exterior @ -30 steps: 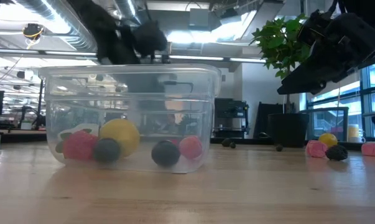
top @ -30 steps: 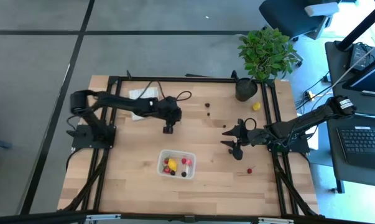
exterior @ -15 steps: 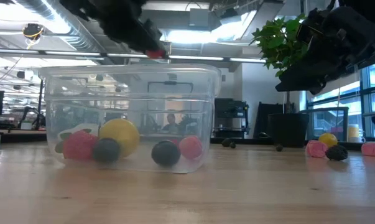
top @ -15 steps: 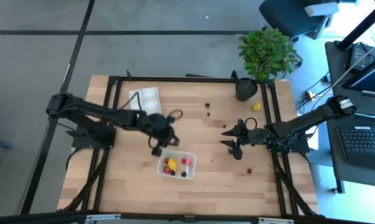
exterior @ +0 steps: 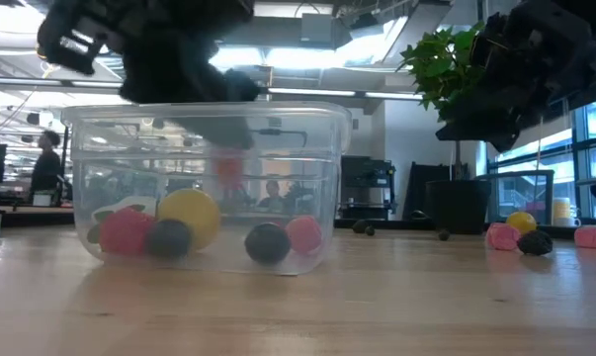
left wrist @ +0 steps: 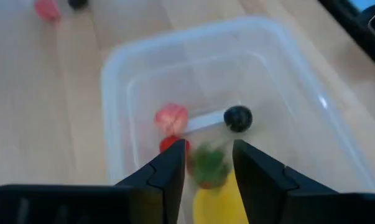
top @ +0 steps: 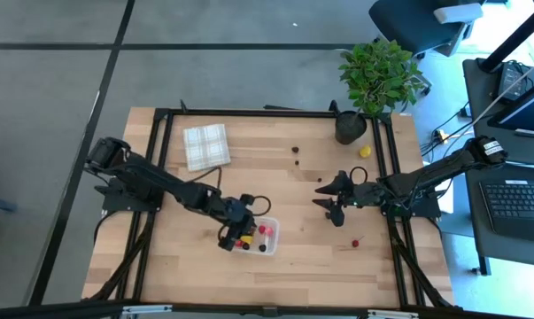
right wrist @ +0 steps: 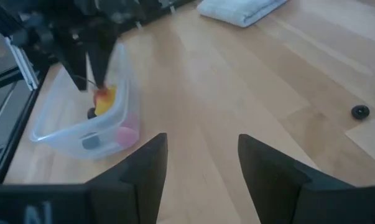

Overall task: Pick and placing Produce into tupperware
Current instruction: Put the strawberry into the transparent bin, then put the red cherry into the transparent bin

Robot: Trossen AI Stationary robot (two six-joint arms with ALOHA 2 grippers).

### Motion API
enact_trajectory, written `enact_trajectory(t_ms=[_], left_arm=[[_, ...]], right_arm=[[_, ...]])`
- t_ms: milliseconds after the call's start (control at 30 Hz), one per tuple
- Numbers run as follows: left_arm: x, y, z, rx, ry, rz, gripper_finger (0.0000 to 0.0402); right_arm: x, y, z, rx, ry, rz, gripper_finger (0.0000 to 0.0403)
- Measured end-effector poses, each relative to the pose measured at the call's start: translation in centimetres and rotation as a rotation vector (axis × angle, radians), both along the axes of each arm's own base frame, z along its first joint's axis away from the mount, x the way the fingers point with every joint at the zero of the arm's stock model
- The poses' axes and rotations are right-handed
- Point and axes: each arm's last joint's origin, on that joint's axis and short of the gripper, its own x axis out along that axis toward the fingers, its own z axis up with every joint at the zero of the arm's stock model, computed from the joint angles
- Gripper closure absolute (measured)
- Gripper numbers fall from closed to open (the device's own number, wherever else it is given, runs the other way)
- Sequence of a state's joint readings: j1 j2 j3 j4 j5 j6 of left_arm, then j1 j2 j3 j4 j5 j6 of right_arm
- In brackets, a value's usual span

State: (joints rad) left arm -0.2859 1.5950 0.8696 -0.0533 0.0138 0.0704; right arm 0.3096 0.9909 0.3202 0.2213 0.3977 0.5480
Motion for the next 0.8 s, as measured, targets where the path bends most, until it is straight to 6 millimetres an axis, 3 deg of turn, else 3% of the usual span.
enact_trajectory(t_ms=[167, 333, 467, 567, 800], left_arm=[[0.4, -0.1, -1.7, 0.006, 0.055, 0.015, 0.0264], [0.5, -0.1, -1.8, 0.005, 0.054, 0.015, 0.0262], [0.4, -0.2, -0.5, -0.015, -0.014, -0.003, 0.0269], [0.3, 0.0, 1.0, -0.048, -0.075, -0.011, 0.0275], [-0.8, 1.3, 5.2, -0.079, -0.234, -0.075, 0.0287]], right_arm=[[0.1, 0.0, 0.2, 0.032, -0.024, -0.011, 0.0205], [0.4, 0.4, 1.1, 0.078, -0.061, 0.064, 0.0205], [1.4, 1.2, 4.6, 0.081, -0.122, 0.186, 0.0205], [2.0, 1.5, 7.5, 0.033, -0.011, 0.189, 0.0205], [2.7, 1.9, 12.5, 0.024, 0.323, -0.074, 0.0205]])
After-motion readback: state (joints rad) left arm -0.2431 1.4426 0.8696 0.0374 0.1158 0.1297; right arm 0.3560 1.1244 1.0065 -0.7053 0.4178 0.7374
